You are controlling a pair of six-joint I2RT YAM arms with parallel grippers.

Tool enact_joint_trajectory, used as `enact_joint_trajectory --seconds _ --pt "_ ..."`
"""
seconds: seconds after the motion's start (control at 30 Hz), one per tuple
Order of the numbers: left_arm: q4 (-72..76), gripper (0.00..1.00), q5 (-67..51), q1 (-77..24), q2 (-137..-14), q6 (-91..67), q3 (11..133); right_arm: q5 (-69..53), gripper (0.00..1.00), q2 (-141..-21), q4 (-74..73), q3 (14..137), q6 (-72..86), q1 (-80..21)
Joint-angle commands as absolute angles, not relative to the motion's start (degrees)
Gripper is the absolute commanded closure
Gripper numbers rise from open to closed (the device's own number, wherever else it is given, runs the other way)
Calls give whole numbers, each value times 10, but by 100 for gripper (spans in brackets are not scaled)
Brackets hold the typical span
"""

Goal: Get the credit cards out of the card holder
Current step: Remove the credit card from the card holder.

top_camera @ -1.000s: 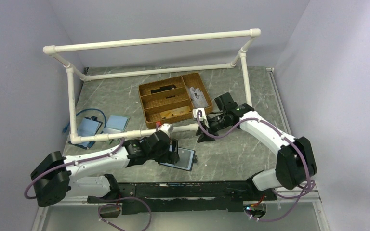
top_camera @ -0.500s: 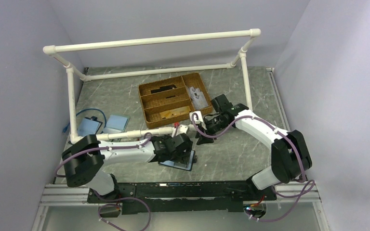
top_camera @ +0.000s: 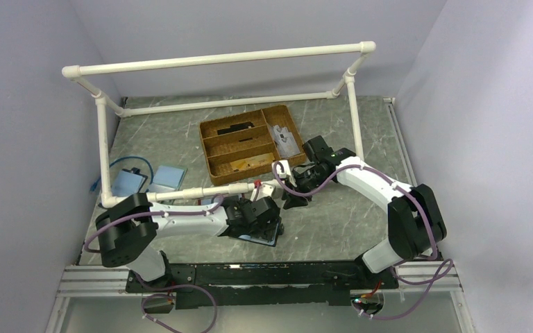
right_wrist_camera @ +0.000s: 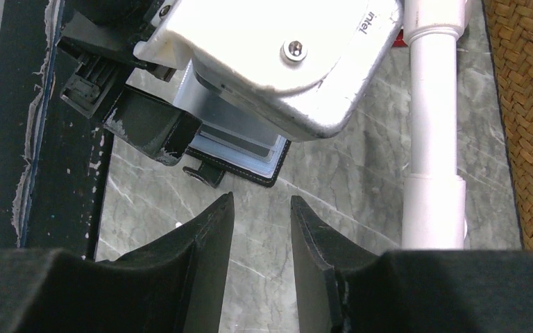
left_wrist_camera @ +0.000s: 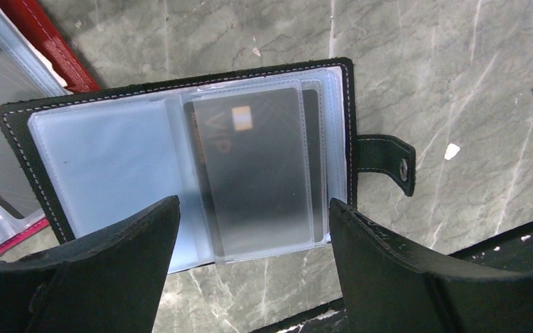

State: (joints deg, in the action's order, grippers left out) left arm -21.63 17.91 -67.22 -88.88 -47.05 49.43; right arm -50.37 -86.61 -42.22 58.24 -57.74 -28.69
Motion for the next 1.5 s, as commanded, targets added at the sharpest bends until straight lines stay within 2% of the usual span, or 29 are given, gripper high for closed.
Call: enact_joint_trajectory --seconds 0.0,0.17,0.23,0.3,0.57,0.77,1.1,1.27,1.47 --pt "-222 17 200 -678 -917 -499 516 -510 62 -869 -429 605 -596 -286" --pt "-254 18 214 -684 -935 -511 529 -511 63 -876 -436 608 -598 -287" --pt "-251 24 213 -686 -935 -516 523 -510 63 -878 -438 609 -599 -286" --pt "-247 37 212 -686 -933 -513 518 -509 63 -878 -436 609 -597 -286" --pt "-213 48 198 -685 -882 -511 482 -524 64 -887 -447 608 -605 -284" --pt "-129 70 143 -664 -817 -519 412 -547 65 -894 -458 601 -628 -296" --pt "-28 72 60 -609 -736 -540 315 -527 66 -919 -454 584 -658 -361" --pt "-13 80 48 -592 -726 -541 291 -491 70 -940 -427 574 -649 -383" --pt "-24 92 52 -585 -746 -545 288 -445 71 -937 -413 568 -649 -398"
